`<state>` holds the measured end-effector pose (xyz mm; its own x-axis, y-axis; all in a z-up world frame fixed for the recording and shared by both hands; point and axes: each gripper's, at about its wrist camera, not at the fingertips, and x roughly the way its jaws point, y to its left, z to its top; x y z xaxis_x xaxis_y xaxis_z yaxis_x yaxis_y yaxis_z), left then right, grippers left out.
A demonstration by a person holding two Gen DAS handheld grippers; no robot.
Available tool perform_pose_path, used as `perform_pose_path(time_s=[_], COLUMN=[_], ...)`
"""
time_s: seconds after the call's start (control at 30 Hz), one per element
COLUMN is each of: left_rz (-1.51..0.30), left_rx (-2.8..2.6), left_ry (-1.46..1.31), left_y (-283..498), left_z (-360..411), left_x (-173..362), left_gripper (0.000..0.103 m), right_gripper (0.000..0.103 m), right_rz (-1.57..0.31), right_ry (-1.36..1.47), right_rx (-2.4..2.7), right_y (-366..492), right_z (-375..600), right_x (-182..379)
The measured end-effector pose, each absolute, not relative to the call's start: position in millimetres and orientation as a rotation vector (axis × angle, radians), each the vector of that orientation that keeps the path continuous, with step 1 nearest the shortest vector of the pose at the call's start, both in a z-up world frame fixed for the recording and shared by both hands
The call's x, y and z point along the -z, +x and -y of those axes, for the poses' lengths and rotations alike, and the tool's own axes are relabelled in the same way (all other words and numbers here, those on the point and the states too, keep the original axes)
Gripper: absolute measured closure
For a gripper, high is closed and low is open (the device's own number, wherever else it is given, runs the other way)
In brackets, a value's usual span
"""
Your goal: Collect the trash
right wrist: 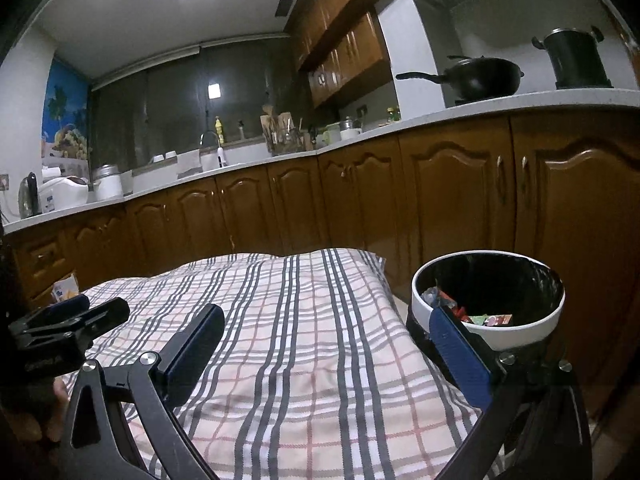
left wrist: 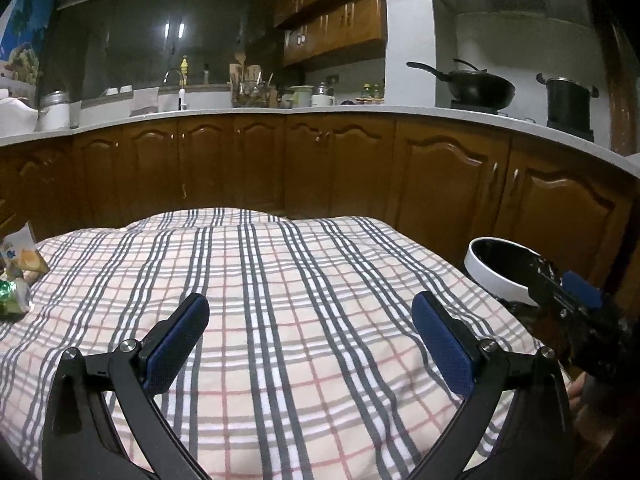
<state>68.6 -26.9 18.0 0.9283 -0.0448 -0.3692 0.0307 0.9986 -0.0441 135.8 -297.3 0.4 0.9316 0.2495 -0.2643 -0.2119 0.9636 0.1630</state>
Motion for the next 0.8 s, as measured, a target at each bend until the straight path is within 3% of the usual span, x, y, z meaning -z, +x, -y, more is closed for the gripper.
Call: perform_pose_path(time_s=[0.8], left_rz=[-0.337], left_rx=[-0.003], left_ry=[0.005], left_y=[56.5], left_z=[32.8], left_x=[-21.1], left_gripper=[0.0], right_gripper=[0.0], right_rz=[-0.261], right_ry=[0.139], right_rx=[-0.24], right_y=[125.4], right_z=[299.2], right_x=[-3.2])
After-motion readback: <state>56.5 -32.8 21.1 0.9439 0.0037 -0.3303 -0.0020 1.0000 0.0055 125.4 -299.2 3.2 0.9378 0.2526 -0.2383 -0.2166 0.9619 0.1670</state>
